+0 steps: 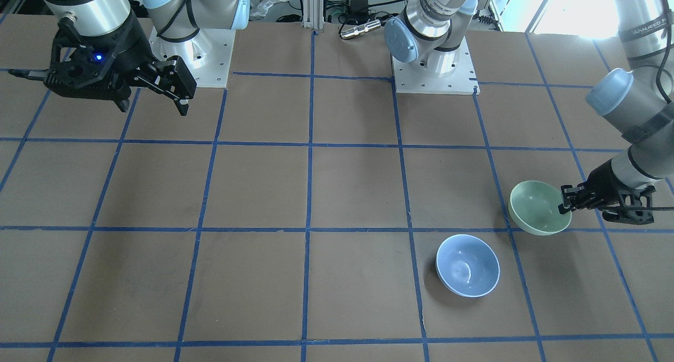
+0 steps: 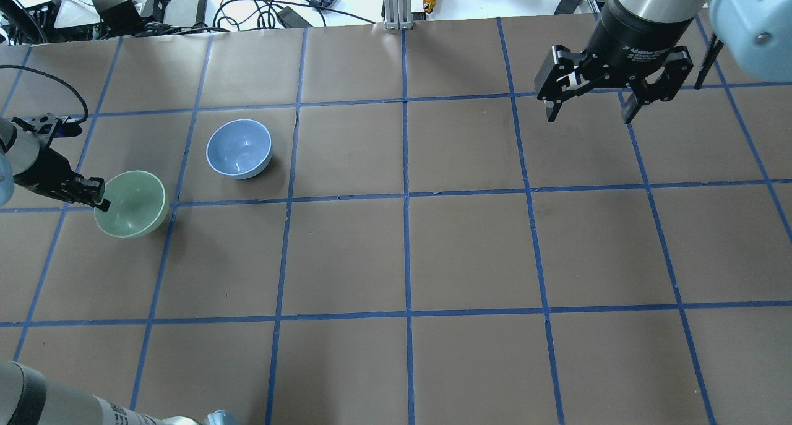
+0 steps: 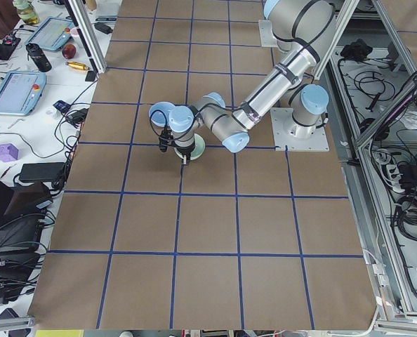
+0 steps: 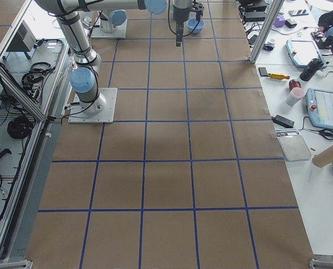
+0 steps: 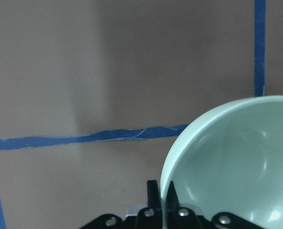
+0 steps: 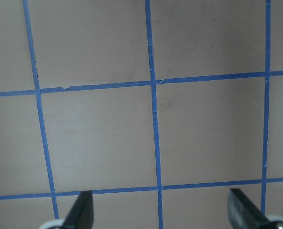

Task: Stack green bowl on blue bowl
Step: 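Lift the green bowl with the left gripper and carry it over the blue bowl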

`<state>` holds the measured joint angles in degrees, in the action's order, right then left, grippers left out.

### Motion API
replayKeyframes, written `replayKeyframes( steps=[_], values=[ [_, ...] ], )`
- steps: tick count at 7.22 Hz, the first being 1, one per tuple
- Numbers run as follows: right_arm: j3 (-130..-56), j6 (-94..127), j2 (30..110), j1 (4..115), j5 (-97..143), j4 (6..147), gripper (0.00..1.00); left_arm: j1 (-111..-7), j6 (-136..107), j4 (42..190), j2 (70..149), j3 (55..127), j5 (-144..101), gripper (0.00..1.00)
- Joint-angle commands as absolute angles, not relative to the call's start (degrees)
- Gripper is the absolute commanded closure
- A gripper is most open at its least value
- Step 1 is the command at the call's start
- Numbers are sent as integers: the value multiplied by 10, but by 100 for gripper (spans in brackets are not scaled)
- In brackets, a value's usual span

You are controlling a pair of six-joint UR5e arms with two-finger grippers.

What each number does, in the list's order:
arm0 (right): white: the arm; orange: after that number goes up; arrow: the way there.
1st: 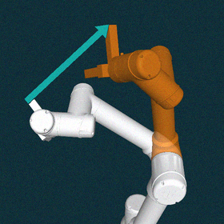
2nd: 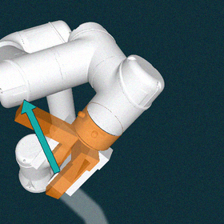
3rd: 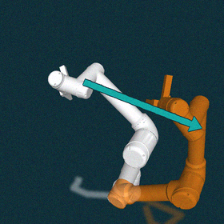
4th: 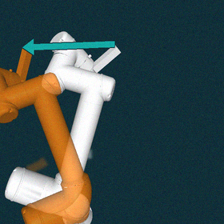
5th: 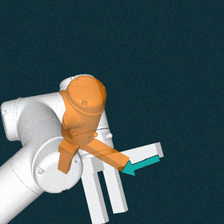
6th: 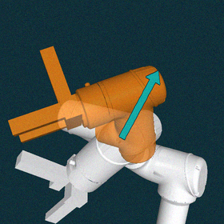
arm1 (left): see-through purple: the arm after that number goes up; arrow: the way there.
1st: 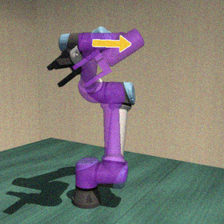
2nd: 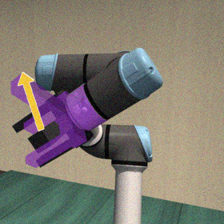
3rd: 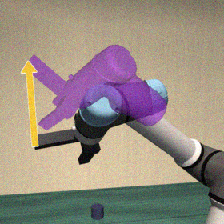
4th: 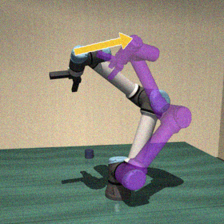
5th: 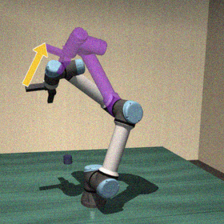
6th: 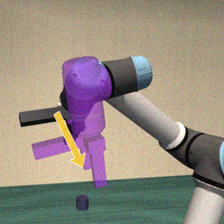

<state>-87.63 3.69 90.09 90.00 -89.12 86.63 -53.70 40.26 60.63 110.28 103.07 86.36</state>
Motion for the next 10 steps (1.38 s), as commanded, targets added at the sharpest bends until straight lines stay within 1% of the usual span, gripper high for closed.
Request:
replayKeyframes(
  steps=[1,2,3,4,6,10],
  values=[
    [-876,37,901,900,-891,866,0,-609,332,697,1104,937,861,100],
    [-876,37,901,900,-891,866,0,-655,269,738,1107,893,853,100],
    [-876,37,901,900,-891,866,0,-690,190,776,1108,866,820,100],
    [-876,37,901,900,-891,866,0,-718,165,773,1116,857,817,100],
    [-876,37,901,900,-891,866,0,-739,134,749,1137,857,816,100],
    [-876,37,901,900,-891,867,0,-738,170,697,1165,867,825,100]
  ],
)
